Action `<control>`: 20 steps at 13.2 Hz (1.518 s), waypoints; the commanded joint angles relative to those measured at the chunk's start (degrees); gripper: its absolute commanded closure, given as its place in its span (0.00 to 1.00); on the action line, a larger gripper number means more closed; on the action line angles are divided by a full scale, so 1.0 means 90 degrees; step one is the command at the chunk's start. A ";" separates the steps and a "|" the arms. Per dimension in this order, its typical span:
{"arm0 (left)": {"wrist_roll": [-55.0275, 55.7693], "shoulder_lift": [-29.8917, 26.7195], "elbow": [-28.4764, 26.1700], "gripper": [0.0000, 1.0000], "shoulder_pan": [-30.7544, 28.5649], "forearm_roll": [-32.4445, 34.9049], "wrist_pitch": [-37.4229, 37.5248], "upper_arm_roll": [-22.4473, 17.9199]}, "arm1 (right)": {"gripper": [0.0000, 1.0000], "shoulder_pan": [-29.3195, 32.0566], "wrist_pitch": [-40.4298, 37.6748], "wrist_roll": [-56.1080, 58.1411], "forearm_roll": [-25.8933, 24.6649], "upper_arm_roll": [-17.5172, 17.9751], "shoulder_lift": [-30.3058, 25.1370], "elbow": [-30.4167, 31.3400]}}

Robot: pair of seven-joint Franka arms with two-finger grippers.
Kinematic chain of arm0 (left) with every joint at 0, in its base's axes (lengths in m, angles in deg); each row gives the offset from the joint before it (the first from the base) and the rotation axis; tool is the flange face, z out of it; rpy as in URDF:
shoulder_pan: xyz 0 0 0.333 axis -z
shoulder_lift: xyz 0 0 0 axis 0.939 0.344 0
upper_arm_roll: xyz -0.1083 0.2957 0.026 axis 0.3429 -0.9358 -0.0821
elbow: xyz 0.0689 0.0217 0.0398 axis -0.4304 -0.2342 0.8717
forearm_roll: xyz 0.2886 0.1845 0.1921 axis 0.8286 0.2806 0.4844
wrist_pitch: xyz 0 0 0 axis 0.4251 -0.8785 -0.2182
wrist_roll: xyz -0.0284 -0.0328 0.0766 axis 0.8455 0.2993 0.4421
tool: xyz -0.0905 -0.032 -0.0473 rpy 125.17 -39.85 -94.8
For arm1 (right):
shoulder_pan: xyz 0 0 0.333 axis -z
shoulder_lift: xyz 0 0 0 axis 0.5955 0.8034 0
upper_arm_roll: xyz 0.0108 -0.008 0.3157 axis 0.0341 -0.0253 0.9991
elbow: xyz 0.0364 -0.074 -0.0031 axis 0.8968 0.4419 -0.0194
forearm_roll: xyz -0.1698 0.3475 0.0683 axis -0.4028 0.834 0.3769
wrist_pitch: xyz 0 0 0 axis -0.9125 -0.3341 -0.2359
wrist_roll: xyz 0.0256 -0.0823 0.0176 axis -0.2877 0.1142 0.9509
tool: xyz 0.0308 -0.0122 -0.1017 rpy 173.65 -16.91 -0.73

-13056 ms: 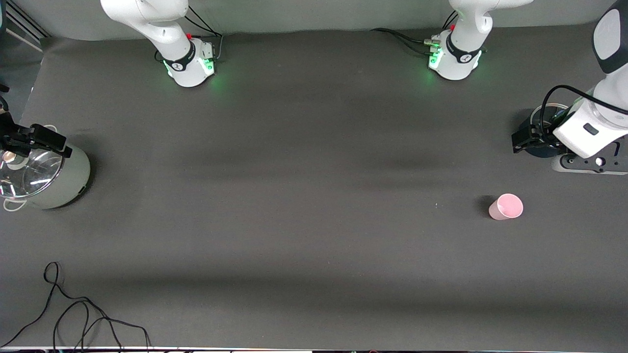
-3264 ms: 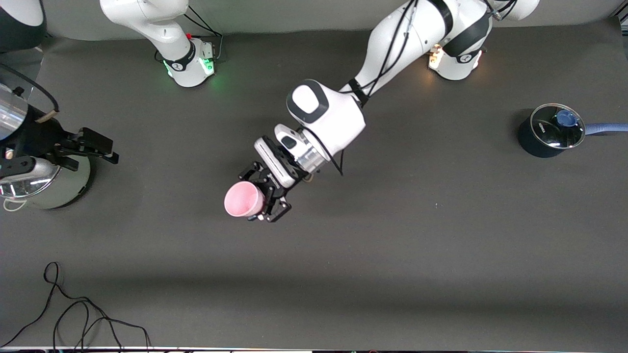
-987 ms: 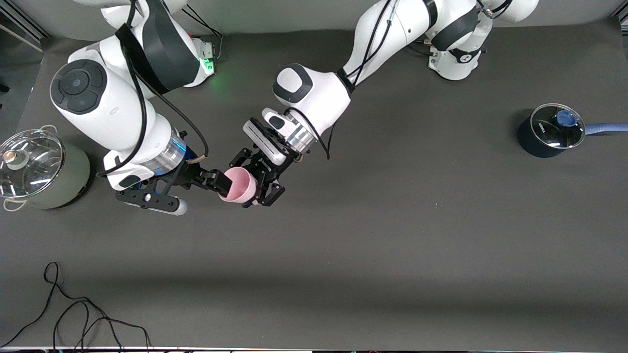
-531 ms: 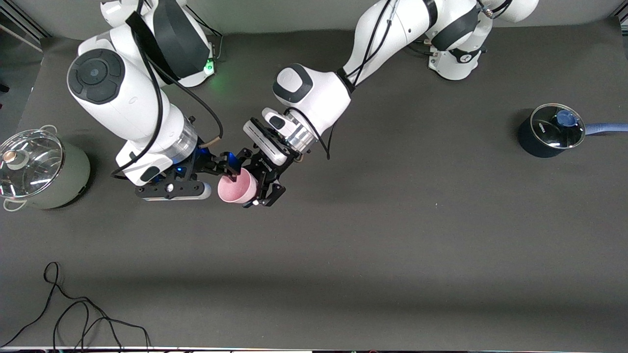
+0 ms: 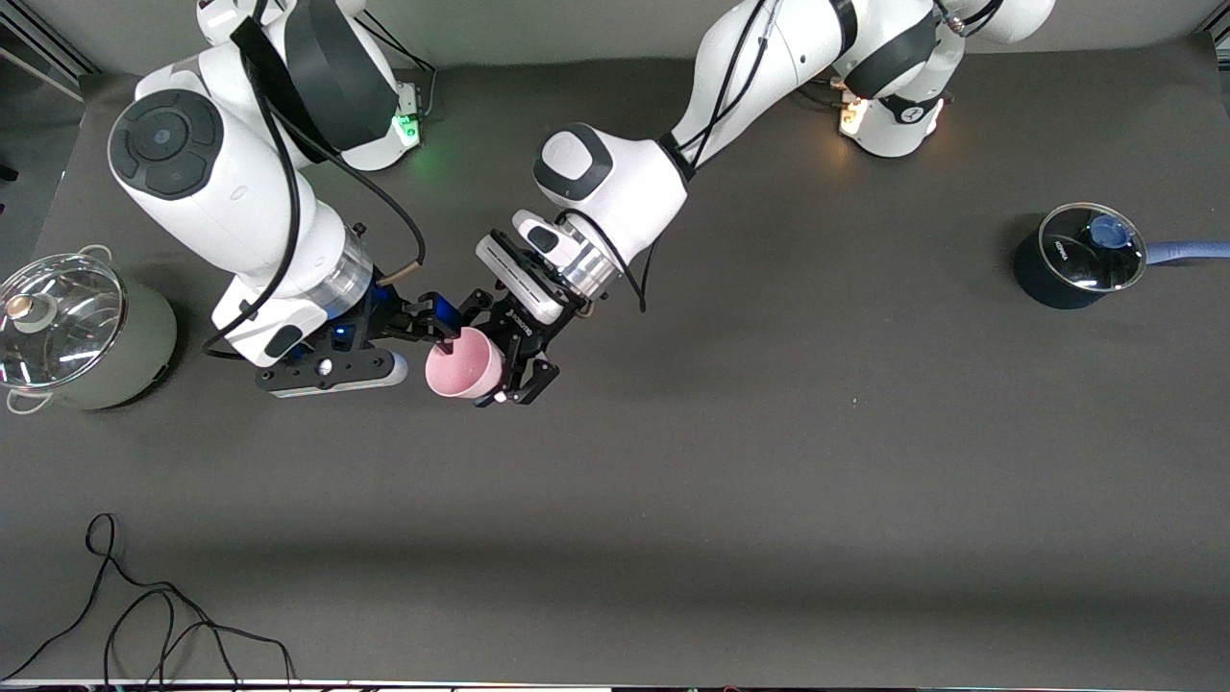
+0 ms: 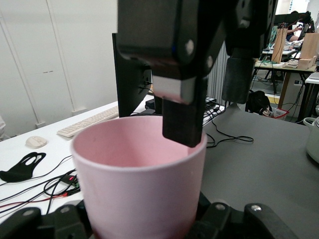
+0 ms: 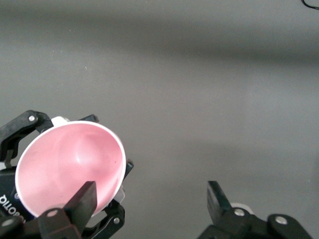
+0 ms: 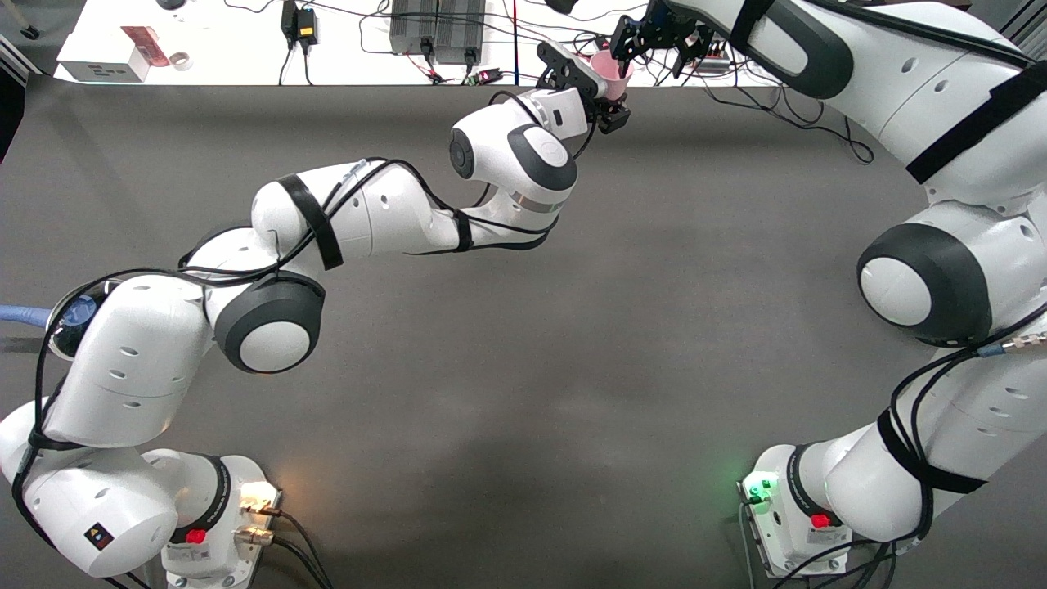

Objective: Transfer pink cup from left to right arm
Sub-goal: 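Close the right gripper on the pink cup's rim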

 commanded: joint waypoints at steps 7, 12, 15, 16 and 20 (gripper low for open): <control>0.0132 -0.0093 -0.0024 1.00 0.0076 -0.0001 -0.0104 -0.0096 | 0.80 0.0007 0.0150 0.0089 -0.0060 -0.0022 0.0001 0.0046; 0.0132 -0.0093 -0.0024 1.00 0.0067 -0.0001 -0.0104 -0.0096 | 0.80 0.0007 0.0150 0.0089 -0.0051 -0.0022 0.0001 0.0046; 0.0132 -0.0093 -0.0033 1.00 0.0067 -0.0001 -0.0104 -0.0096 | 0.72 0.0007 0.0170 0.0089 -0.0031 -0.0022 0.0001 0.0056; 0.0132 -0.0093 -0.0033 1.00 0.0067 -0.0001 -0.0095 -0.0096 | 0.72 -0.0003 0.0189 0.0079 -0.0012 -0.0022 0.0001 0.0066; 0.0142 -0.0093 -0.0043 1.00 0.0047 -0.0001 -0.0095 -0.0096 | 1.00 0.0007 0.0199 0.0040 0.0135 -0.0022 0.0011 0.0066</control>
